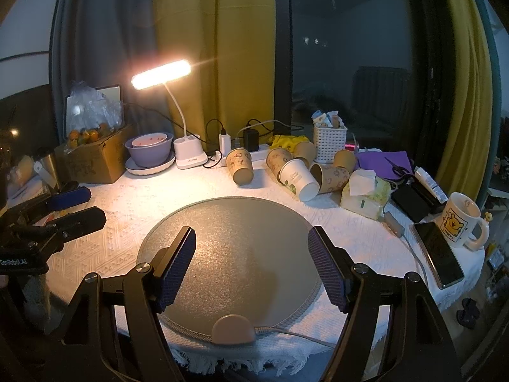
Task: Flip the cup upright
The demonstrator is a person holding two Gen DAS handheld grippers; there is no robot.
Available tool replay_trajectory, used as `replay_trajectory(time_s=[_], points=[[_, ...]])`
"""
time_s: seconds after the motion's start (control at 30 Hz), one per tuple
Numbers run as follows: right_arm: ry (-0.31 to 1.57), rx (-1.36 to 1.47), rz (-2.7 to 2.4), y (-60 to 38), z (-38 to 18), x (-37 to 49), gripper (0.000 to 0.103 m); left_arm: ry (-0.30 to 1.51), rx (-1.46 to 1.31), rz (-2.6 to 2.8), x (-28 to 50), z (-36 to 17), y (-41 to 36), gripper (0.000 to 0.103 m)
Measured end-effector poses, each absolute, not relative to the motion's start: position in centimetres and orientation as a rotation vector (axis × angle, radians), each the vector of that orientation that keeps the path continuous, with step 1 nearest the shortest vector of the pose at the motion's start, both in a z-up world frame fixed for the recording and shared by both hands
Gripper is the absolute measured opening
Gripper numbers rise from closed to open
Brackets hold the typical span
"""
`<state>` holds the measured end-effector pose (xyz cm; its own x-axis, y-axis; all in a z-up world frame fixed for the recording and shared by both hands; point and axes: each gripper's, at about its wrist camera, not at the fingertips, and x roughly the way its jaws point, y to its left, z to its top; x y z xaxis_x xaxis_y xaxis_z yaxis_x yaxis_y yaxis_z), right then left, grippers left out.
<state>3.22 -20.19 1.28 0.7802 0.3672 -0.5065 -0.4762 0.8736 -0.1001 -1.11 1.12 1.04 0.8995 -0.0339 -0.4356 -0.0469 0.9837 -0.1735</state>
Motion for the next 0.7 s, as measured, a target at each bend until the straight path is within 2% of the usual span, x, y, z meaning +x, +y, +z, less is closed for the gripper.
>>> replay_trajectory(time_s=[0.7], points=[[0.496,-0.23,0.461,-20.29,1.27,3.24,0.076,0.445,-0.179,0.003,-1.22,1.47,1.06,0.088]])
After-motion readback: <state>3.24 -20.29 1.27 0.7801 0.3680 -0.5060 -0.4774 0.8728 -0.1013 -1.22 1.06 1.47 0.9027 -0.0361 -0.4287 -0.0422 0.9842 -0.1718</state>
